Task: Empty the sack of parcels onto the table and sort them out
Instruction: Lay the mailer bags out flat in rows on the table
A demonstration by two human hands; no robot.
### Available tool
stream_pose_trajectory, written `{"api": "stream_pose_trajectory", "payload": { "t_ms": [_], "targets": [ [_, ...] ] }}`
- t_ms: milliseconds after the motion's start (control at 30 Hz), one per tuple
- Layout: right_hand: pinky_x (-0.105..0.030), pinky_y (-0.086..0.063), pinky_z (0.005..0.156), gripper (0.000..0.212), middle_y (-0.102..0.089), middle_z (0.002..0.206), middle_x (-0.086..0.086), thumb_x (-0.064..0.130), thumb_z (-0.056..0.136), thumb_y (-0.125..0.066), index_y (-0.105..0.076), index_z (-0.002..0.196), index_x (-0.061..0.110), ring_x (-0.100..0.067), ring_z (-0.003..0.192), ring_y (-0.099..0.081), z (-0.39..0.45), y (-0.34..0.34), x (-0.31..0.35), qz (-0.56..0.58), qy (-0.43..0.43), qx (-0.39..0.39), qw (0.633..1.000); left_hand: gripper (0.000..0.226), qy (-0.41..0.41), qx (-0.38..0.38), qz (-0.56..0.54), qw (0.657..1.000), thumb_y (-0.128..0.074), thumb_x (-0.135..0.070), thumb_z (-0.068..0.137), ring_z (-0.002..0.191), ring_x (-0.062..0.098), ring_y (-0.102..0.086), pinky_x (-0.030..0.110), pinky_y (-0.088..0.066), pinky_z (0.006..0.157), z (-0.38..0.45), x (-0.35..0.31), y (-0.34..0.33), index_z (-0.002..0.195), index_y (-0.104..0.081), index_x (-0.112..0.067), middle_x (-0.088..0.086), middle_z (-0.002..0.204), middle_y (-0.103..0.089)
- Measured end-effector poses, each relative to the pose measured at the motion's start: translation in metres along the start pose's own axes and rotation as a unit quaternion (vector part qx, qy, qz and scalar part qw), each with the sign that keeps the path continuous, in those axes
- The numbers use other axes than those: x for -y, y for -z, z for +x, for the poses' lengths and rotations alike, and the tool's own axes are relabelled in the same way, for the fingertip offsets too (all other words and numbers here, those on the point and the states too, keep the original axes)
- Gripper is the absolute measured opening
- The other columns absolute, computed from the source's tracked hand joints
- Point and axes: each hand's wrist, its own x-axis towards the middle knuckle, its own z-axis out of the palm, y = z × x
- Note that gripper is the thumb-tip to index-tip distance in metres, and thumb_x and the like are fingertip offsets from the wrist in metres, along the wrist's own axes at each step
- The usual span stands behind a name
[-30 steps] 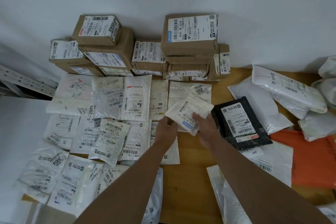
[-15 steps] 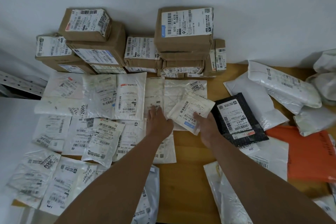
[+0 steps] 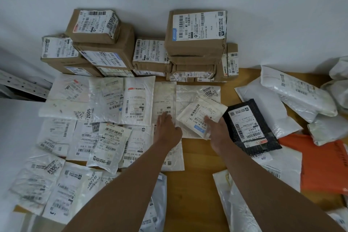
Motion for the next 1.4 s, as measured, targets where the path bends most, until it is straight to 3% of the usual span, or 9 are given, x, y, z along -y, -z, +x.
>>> {"api": "stream_pose_trajectory", "payload": {
  "t_ms": [133,300,467,567,667,800,1067,1233,1400],
  "targets": [
    [-0.033,-0.060,0.071,0.035,-0.071,0.116,-0.004,0.015,0.093,-0.066,-0.057,0.126,0.013,-0.020,0.098,-0.071,0.000,-0.002,0.006,-0.032,0.023,0.043,0.998,0.055,-0.020,-0.061,-0.021,0.998,-0.049,-0.016,0.091,0.142,0.029,-0.023,0.044,-0.027,0.116,-0.001,-0.002,0.000,0.143,-0.035,-0.003,0.012,0.152,-0.029],
    [-0.053,-0.054,0.093,0.028,-0.074,0.110,-0.009,0.024,0.091,-0.069,-0.068,0.115,0.010,-0.028,0.101,-0.071,0.014,-0.019,0.018,-0.076,0.007,0.102,0.992,0.041,-0.030,-0.134,-0.140,0.980,-0.041,-0.009,0.094,0.117,0.025,-0.051,0.041,-0.046,0.098,0.001,-0.008,0.007,0.134,-0.048,-0.010,0.010,0.129,-0.054],
    [-0.042,-0.057,0.086,0.032,-0.075,0.099,-0.004,0.038,0.086,-0.072,-0.071,0.101,0.010,-0.022,0.094,-0.071,0.028,-0.042,0.030,-0.182,0.025,0.083,0.979,0.036,0.005,-0.120,-0.188,0.975,-0.040,-0.015,0.100,0.087,0.014,-0.061,0.022,-0.049,0.071,0.008,-0.015,0.019,0.134,-0.049,-0.010,0.003,0.111,-0.065],
    [-0.030,-0.055,0.075,0.023,-0.071,0.099,-0.001,0.035,0.089,-0.070,-0.066,0.099,0.014,-0.014,0.088,-0.067,0.033,-0.052,0.032,-0.249,0.068,0.026,0.966,0.037,0.020,-0.131,-0.172,0.976,-0.046,-0.013,0.099,0.106,0.022,-0.063,0.030,-0.052,0.087,0.013,-0.018,0.021,0.136,-0.048,-0.009,0.008,0.121,-0.064],
    [-0.042,-0.051,0.096,0.032,-0.067,0.115,-0.005,0.029,0.092,-0.064,-0.059,0.120,0.014,-0.023,0.107,-0.063,0.032,-0.054,0.029,-0.298,0.094,-0.001,0.950,0.039,0.036,-0.118,-0.172,0.977,-0.050,-0.015,0.098,0.115,0.025,-0.060,0.037,-0.051,0.097,0.019,-0.018,0.015,0.137,-0.047,-0.009,0.010,0.127,-0.062],
    [-0.040,-0.033,0.108,0.052,-0.046,0.138,-0.015,0.028,0.097,-0.056,-0.041,0.141,0.006,-0.031,0.132,-0.041,0.032,-0.052,0.024,-0.424,0.126,0.003,0.897,0.043,0.055,-0.112,-0.151,0.981,-0.049,-0.017,0.099,0.123,0.025,-0.052,0.035,-0.044,0.099,0.022,-0.020,0.012,0.141,-0.044,-0.011,0.009,0.136,-0.051],
    [-0.047,-0.035,0.101,0.062,-0.042,0.140,-0.017,0.027,0.093,-0.054,-0.033,0.148,0.007,-0.038,0.125,-0.038,0.017,-0.026,0.015,-0.562,0.179,-0.062,0.805,0.058,0.065,-0.158,-0.065,0.983,-0.051,-0.024,0.095,0.128,0.033,-0.034,0.045,-0.033,0.106,0.014,-0.022,0.006,0.148,-0.030,-0.012,0.015,0.143,-0.033],
    [-0.049,-0.044,0.095,0.049,-0.052,0.133,-0.017,0.029,0.087,-0.062,-0.054,0.131,0.007,-0.038,0.121,-0.047,-0.007,0.009,-0.014,-0.681,0.272,-0.028,0.680,0.055,-0.086,-0.166,0.047,0.981,-0.054,-0.019,0.090,0.128,0.032,-0.035,0.046,-0.036,0.104,-0.005,-0.026,-0.008,0.143,-0.039,-0.020,0.012,0.141,-0.036],
    [-0.055,-0.047,0.097,0.061,-0.041,0.149,-0.017,0.050,0.091,-0.053,-0.044,0.144,0.022,-0.044,0.134,-0.040,-0.011,0.024,-0.031,-0.747,0.272,0.027,0.606,0.057,-0.152,-0.067,0.197,0.966,-0.046,-0.036,0.098,0.147,0.038,0.002,0.049,-0.013,0.118,-0.004,-0.029,-0.020,0.150,-0.024,-0.041,0.008,0.161,0.007]
  ]
}}
